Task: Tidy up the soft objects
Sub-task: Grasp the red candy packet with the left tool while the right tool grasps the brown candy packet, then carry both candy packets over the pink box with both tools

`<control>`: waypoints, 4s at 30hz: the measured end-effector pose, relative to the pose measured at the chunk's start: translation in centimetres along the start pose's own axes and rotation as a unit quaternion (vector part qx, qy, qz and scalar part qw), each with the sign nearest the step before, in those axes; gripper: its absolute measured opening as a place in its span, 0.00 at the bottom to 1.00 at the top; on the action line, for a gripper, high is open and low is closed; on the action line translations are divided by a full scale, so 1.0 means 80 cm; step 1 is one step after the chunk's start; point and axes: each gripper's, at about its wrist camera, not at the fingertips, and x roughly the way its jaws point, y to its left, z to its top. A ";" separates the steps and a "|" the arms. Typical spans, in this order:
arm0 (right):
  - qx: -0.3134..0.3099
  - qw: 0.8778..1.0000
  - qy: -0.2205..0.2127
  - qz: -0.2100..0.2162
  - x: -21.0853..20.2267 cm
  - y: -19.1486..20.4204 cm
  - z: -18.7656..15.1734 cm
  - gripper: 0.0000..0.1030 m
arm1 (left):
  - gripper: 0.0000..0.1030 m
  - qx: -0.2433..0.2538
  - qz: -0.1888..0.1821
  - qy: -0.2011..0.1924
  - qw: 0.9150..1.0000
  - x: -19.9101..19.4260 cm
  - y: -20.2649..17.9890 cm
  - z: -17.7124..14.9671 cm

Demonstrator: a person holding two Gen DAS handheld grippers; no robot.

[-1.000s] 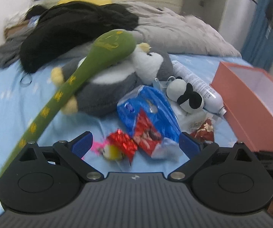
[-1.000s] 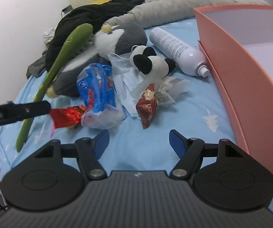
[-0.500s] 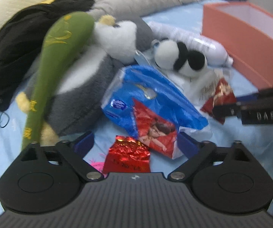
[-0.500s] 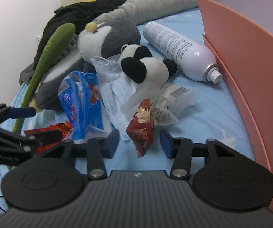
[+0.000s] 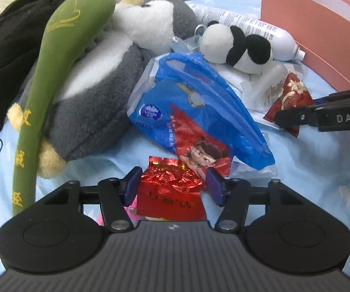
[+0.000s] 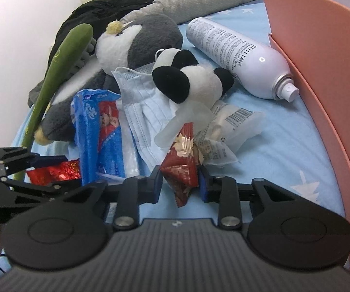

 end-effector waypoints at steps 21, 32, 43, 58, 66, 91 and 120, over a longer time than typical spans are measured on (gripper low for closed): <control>-0.014 1.000 -0.002 0.004 -0.057 0.012 -0.026 0.31 | 0.57 -0.086 0.008 -0.015 0.996 -0.058 -0.034 -0.049; -0.023 0.999 0.022 0.005 -0.086 0.017 -0.065 0.31 | 0.58 -0.147 -0.032 0.000 0.989 -0.083 -0.051 -0.093; -0.032 0.999 0.031 -0.006 -0.098 0.012 -0.078 0.31 | 0.66 -0.112 -0.020 0.010 0.993 -0.066 -0.063 -0.101; -0.065 0.998 0.011 -0.016 -0.141 0.029 -0.086 0.31 | 0.56 -0.192 0.004 -0.029 0.981 -0.130 -0.069 -0.110; -0.084 0.996 -0.033 -0.015 -0.203 0.051 -0.083 0.31 | 0.56 -0.223 0.007 -0.087 0.971 -0.210 -0.083 -0.097; -0.058 0.986 -0.142 -0.068 -0.375 0.002 -0.063 0.31 | 0.56 -0.155 -0.100 -0.166 0.969 -0.309 -0.239 0.013; 0.001 0.981 -0.114 -0.156 -0.356 -0.140 0.054 0.31 | 0.57 -0.076 -0.169 -0.120 0.975 -0.194 -0.322 0.239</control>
